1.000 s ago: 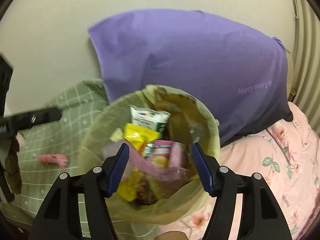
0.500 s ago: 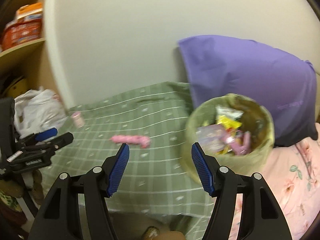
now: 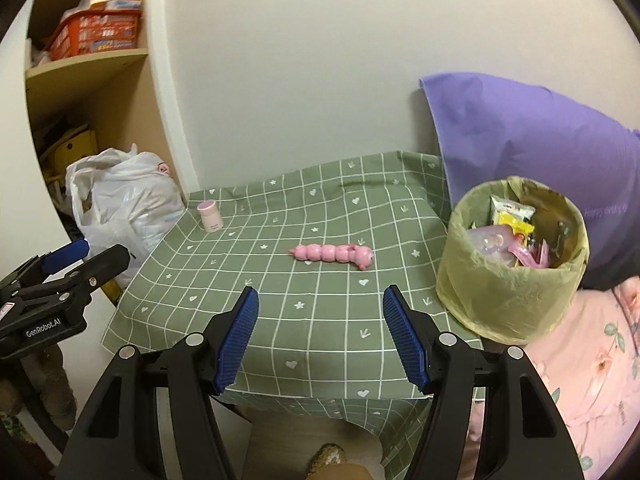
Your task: Collect trash
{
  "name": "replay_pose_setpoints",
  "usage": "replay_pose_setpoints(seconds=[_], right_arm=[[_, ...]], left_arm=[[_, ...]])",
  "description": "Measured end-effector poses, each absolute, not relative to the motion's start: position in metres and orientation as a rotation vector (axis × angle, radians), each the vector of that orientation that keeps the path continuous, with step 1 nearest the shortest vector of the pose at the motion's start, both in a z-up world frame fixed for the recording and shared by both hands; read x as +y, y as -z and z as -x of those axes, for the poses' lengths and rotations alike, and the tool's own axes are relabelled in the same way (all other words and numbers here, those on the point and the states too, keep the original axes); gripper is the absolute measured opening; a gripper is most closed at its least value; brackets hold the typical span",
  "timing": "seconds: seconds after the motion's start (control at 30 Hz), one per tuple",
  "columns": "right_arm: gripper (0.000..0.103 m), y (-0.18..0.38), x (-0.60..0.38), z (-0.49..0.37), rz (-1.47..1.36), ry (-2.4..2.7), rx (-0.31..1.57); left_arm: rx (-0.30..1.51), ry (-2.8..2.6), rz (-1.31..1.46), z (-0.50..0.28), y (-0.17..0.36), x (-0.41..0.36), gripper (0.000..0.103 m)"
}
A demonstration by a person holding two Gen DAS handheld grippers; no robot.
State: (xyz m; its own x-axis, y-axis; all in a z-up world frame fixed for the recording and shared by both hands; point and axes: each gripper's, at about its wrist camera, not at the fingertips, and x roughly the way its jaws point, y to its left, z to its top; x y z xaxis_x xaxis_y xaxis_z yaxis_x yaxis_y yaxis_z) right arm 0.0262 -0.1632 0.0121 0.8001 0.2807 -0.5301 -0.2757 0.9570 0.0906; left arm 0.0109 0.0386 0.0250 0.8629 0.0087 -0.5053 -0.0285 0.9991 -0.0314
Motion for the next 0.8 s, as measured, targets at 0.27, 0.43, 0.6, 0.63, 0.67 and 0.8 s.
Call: replay_pose_setpoints(seconds=[0.27,0.43,0.6,0.63,0.67,0.8], right_arm=[[0.061,-0.018,-0.153,-0.014,0.013,-0.296,0.544],[0.061,-0.020,-0.156,-0.011,0.020,-0.291,0.538],[0.061,-0.020,-0.163,-0.011,0.007,-0.286,0.540],[0.061,-0.020,-0.164,-0.011,0.006,-0.285,0.541],[0.061,-0.020,-0.165,-0.012,0.005,-0.287,0.541],[0.061,-0.020,-0.165,-0.011,0.005,-0.284,0.539]], left_arm=[[0.516,-0.018,0.065,-0.001,-0.030,0.045,0.091],[0.520,-0.007,0.066,-0.001,-0.031,0.042,0.091],[0.526,-0.002,0.057,-0.002,-0.031,0.039,0.091],[0.528,-0.001,0.057,-0.002,-0.031,0.038,0.091],[0.528,-0.001,0.057,-0.001,-0.031,0.038,0.091],[0.527,0.004,0.052,-0.001,-0.031,0.036,0.091]])
